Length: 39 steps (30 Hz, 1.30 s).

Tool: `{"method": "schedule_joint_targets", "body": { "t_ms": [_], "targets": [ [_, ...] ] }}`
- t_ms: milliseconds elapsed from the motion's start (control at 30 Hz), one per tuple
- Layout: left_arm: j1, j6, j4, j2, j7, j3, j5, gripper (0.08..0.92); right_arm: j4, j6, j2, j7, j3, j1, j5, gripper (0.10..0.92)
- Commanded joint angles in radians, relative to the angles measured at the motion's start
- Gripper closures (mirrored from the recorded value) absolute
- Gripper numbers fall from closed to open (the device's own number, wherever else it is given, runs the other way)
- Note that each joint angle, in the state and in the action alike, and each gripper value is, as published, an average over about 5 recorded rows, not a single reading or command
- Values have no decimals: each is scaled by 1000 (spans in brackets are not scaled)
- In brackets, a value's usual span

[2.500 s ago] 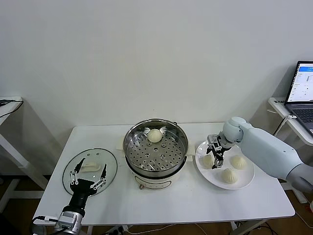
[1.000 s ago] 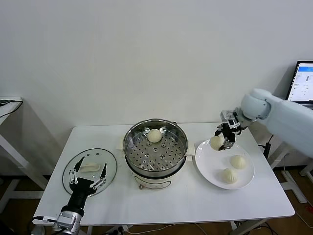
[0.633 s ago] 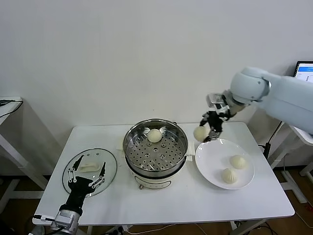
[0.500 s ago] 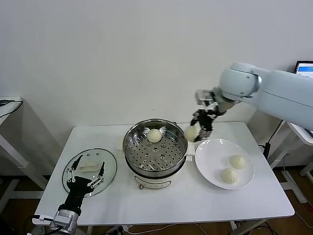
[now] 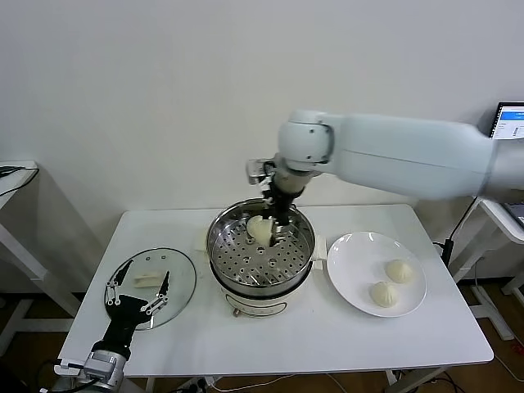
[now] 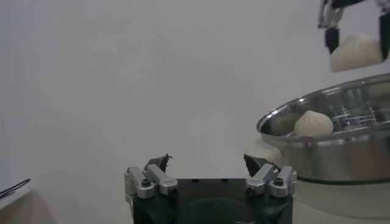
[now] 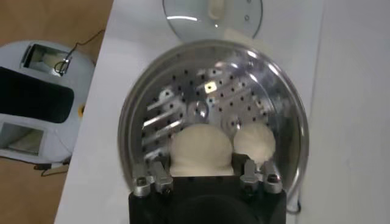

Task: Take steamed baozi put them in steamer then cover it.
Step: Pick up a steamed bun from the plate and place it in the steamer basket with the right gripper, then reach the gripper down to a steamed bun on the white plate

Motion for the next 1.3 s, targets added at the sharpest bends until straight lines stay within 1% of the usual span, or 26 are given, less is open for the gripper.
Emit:
{"method": "schedule_joint_targets", "body": {
  "t_ms": [33, 333, 667, 733, 867, 933, 1033, 1200, 1300],
  "targets": [
    [0, -2, 8, 3, 3, -8, -3, 177, -241, -9, 194, 3, 31, -139, -59, 351],
    [-4, -7, 19, 3, 7, -12, -3, 177, -367, 12, 262, -11, 66, -219, -127, 351],
    [0, -11, 22, 2, 9, -23, -4, 177, -402, 16, 288, -22, 80, -254, -154, 343],
    [1, -11, 23, 2, 9, -24, -4, 177, -398, 17, 285, -22, 78, -256, -156, 320],
    [1, -12, 25, 0, 9, -24, -4, 177, -369, 18, 260, -20, 84, -252, -153, 236],
    [1, -13, 27, 0, 9, -24, -4, 177, -324, 16, 220, -21, 89, -230, -140, 211],
    [1, -11, 25, 0, 8, -20, -4, 177, -225, 15, 118, -30, 89, -160, -104, 204],
    [1, -7, 17, 0, 4, -7, -1, 177, -45, 47, -126, -76, 56, 10, -33, 203],
    [5, -6, 12, -2, 1, 1, 2, 177, 38, 90, -281, -122, 26, 79, -32, 203]
  ]
}}
